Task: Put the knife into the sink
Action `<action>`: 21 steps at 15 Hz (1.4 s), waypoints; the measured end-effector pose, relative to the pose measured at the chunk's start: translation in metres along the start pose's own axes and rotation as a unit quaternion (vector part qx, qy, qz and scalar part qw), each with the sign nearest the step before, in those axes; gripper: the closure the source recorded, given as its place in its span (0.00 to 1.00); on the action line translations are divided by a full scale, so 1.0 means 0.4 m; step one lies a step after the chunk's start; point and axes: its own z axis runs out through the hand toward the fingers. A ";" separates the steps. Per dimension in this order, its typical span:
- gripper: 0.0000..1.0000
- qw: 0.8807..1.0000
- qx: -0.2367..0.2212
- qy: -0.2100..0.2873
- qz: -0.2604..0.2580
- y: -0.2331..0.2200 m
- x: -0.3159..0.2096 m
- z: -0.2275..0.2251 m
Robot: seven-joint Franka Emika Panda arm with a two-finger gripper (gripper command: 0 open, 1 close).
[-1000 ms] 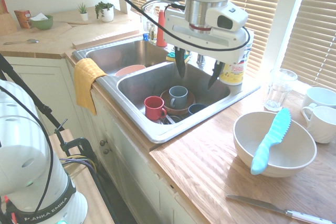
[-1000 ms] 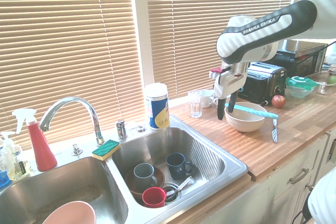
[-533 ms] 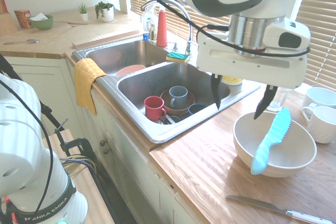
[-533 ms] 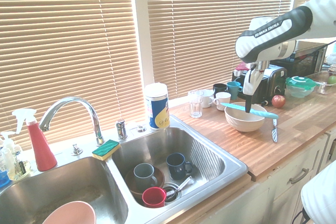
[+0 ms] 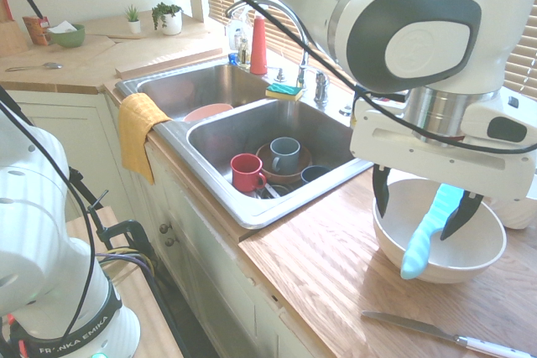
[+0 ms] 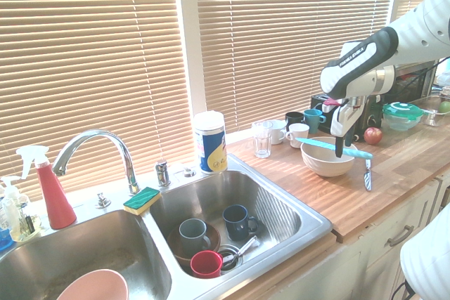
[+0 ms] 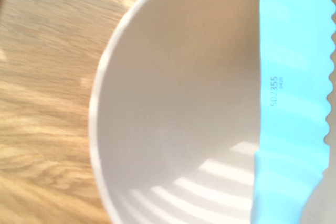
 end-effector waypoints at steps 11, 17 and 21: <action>1.00 1.000 0.009 -0.010 0.020 0.016 0.030 0.045; 1.00 1.000 0.009 -0.010 0.021 0.017 0.031 0.044; 1.00 1.000 0.009 -0.008 0.022 0.020 0.033 0.042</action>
